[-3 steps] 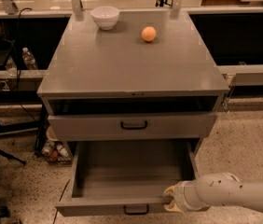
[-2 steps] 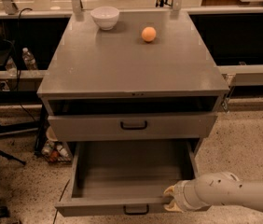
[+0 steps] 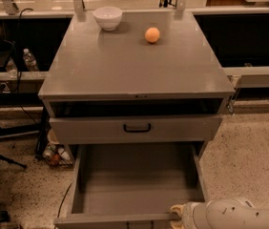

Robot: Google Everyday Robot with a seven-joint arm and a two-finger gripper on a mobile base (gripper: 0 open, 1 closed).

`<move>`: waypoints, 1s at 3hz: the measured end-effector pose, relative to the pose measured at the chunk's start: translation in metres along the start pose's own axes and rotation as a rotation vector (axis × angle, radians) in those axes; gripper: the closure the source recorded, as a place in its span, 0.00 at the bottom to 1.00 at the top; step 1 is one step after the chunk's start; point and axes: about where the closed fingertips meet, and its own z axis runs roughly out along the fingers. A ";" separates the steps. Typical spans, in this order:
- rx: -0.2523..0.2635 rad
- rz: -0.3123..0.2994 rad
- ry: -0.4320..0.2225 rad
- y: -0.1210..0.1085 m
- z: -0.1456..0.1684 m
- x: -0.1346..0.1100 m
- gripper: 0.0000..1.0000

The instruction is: Open middle drawer

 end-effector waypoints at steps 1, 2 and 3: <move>0.004 -0.001 0.003 -0.002 -0.004 0.000 0.46; 0.046 -0.007 0.036 -0.019 -0.028 0.005 0.23; 0.118 -0.014 0.063 -0.038 -0.065 0.011 0.01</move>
Offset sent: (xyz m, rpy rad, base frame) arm 0.0287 -0.0396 0.0590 -0.0797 -0.0959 -0.0434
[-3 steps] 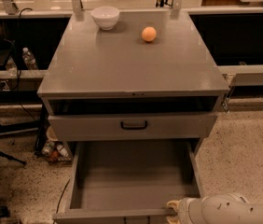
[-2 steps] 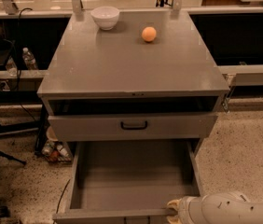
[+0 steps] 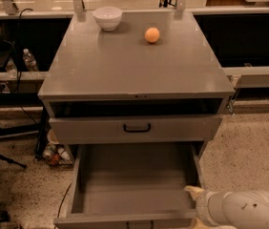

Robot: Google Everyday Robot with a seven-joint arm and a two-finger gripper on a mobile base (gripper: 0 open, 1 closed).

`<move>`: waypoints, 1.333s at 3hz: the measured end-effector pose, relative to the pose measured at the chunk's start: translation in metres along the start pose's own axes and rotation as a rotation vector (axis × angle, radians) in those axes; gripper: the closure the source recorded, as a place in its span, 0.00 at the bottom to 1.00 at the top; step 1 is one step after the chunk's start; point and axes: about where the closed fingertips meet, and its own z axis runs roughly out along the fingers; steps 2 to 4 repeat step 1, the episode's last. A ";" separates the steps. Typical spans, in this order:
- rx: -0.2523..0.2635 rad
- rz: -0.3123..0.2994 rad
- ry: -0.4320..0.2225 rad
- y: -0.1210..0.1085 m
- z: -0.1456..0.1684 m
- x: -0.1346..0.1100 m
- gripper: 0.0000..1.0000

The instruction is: Open middle drawer

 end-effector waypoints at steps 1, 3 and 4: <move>0.041 0.009 0.038 -0.028 -0.036 0.020 0.00; 0.041 0.009 0.038 -0.028 -0.036 0.020 0.00; 0.041 0.009 0.038 -0.028 -0.036 0.020 0.00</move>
Offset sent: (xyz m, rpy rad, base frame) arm 0.0000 0.0000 0.0000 0.0000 0.0000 0.0000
